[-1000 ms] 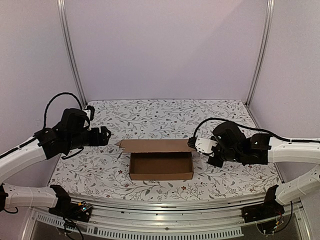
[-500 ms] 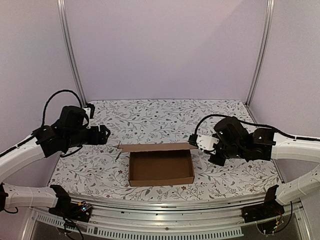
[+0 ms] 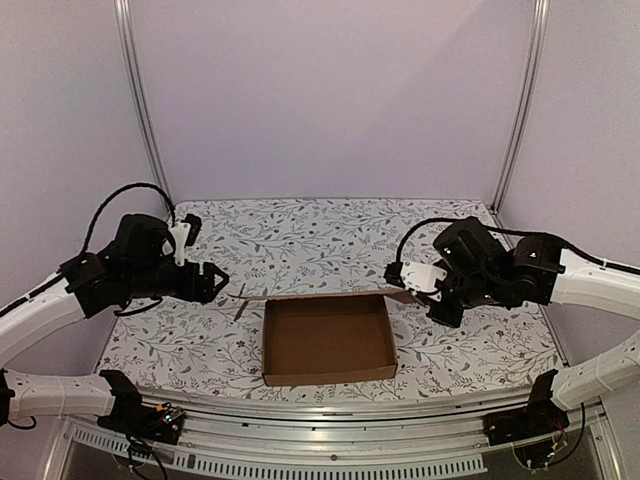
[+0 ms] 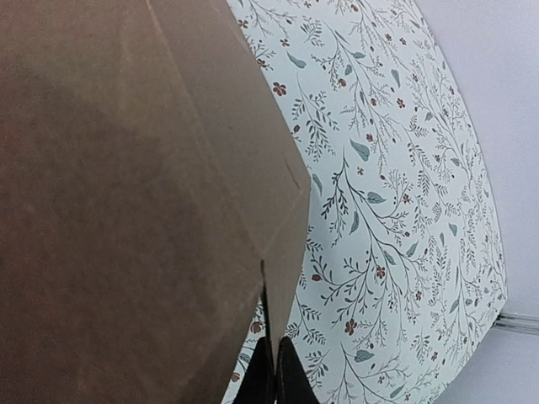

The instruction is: Fold the paper box

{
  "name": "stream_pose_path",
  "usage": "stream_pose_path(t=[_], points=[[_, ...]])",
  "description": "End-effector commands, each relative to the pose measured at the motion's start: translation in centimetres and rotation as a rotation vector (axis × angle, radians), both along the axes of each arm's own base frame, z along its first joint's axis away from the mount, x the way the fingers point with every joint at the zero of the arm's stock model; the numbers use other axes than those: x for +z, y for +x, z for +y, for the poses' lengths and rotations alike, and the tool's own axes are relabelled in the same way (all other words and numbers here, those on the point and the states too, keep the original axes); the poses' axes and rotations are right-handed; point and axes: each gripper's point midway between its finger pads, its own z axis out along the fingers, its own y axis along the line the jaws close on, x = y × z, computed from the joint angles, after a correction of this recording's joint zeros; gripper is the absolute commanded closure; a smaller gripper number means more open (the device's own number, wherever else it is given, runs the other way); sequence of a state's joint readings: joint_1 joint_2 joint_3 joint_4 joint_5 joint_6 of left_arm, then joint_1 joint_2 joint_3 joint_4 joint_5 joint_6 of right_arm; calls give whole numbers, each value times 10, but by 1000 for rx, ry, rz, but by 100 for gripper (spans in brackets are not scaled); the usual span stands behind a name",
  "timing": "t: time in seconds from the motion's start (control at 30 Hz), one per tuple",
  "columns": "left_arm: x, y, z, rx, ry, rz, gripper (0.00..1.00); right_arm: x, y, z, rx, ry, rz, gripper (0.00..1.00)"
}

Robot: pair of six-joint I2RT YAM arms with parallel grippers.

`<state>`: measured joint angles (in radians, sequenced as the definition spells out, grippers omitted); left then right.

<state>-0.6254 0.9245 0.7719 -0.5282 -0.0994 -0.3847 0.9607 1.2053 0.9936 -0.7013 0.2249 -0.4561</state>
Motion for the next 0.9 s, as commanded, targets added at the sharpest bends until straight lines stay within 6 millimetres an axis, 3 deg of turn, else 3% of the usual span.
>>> stream_pose_path(t=[0.0,0.3,0.57,0.7,0.87], points=[[7,-25,-12,-140,22,8,15,3,-3,-13,-35,-11,40,100],[2,-55,-40,-402,185,-49,16,6,-5,-13,-19,0,53,100],[-20,-50,-58,-572,517,-145,18,6,-5,-12,-18,5,53,100],[-35,-43,-55,-600,671,-185,17,5,-6,-12,-13,13,55,100],[-25,-32,-57,-580,707,-250,19,5,-8,-11,-6,23,56,100]])
